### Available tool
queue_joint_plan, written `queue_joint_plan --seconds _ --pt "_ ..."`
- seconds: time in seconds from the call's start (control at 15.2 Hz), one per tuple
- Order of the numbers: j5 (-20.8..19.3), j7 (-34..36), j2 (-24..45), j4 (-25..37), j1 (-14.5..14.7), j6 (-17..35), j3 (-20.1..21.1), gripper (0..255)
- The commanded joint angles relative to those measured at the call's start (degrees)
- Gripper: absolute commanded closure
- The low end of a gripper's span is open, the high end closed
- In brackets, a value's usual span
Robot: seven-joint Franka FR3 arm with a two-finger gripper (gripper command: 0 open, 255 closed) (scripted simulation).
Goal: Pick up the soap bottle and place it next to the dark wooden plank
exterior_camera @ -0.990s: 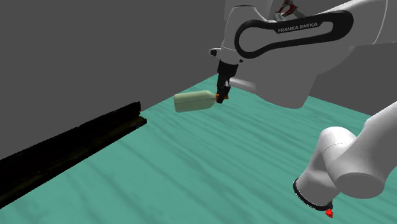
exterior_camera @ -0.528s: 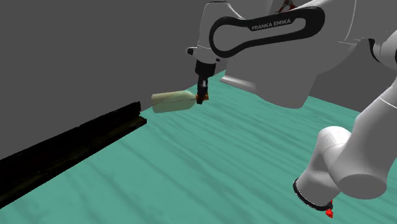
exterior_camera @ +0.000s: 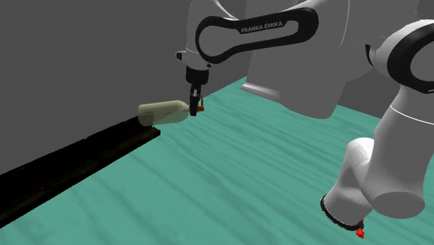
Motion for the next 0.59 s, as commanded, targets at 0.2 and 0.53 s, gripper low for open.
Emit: queue_joint_plan --seconds 0.2,0.53 --pt "0.2 0.3 1.2 -2.1 0.2 3.3 0.2 255" --pt "0.3 0.2 2.1 -4.7 0.2 6.9 0.2 255"
